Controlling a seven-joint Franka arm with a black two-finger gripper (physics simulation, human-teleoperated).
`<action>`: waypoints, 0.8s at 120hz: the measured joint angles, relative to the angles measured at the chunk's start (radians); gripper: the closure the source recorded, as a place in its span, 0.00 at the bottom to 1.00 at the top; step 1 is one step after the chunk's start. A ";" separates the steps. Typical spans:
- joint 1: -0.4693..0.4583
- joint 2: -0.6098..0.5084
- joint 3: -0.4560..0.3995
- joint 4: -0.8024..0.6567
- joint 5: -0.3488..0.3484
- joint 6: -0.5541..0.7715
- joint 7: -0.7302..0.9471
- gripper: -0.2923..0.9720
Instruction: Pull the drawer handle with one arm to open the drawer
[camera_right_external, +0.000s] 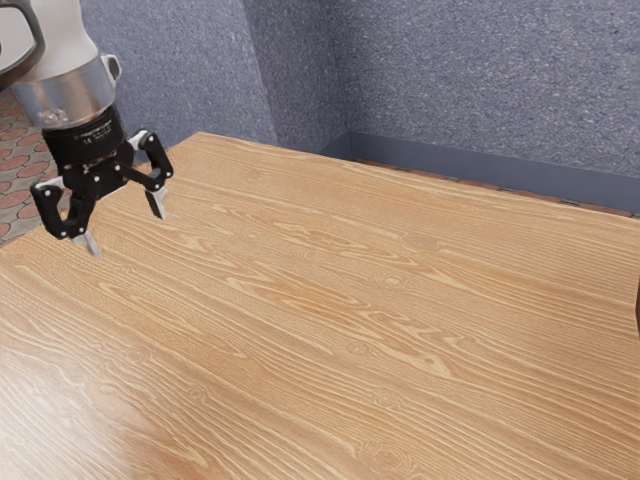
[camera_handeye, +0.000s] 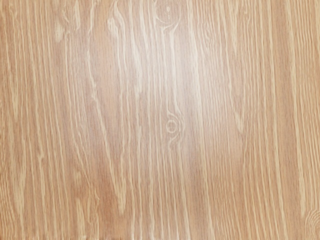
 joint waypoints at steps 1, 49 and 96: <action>0.001 -0.001 0.000 -0.001 0.000 -0.003 -0.004 0.25; -0.313 0.522 -0.223 0.438 -0.014 0.066 -0.069 0.23; -0.291 0.689 -0.318 0.495 -0.041 0.335 0.064 0.23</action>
